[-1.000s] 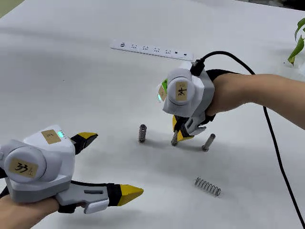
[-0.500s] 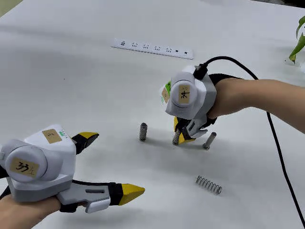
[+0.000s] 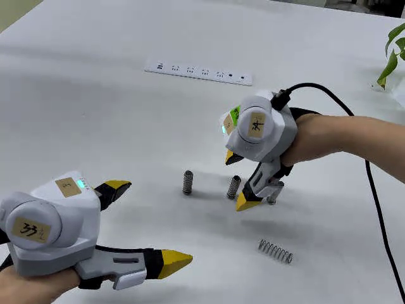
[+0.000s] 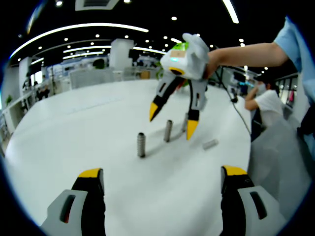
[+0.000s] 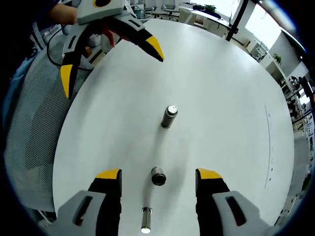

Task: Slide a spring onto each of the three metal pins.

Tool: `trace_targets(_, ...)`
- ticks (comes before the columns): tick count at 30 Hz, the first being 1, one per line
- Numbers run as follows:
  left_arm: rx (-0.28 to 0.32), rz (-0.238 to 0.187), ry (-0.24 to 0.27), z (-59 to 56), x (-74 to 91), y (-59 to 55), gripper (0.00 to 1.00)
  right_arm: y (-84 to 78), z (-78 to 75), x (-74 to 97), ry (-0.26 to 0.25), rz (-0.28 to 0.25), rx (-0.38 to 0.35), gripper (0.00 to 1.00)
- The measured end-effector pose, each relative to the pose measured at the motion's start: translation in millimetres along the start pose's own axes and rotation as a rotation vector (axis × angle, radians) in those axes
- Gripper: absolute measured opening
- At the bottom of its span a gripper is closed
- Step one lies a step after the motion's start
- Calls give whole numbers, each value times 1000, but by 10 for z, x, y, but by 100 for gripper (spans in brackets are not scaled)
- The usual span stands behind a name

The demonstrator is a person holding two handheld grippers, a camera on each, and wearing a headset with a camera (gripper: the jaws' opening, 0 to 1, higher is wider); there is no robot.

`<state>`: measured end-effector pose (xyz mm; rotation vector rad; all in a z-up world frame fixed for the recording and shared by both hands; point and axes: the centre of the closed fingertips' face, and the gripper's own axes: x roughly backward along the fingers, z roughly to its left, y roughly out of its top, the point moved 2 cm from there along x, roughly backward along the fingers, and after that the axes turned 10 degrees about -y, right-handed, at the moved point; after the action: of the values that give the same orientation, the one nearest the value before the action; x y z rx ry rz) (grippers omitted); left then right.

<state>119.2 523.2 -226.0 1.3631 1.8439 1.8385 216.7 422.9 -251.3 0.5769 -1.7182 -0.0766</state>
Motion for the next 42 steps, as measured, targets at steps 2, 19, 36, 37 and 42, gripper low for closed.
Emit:
trace_targets(2,-2,-2,-2,-4,-5,14,100,-14,11,16,-9,-16,-36,73)
trace_targets(19,-48,5,-37,-84,-83,158,100,-198,87,266,-116,-152,-314,99)
trace_targets(36,-76,12,-64,-115,-155,202,100,-497,219,577,-225,-220,-470,99)
trace_targets(37,-77,12,-65,-117,-156,204,100,-512,238,604,-234,-228,-482,99)
trace_targets(42,-86,14,-78,-142,-183,216,100,-574,345,691,-269,-250,-510,99)
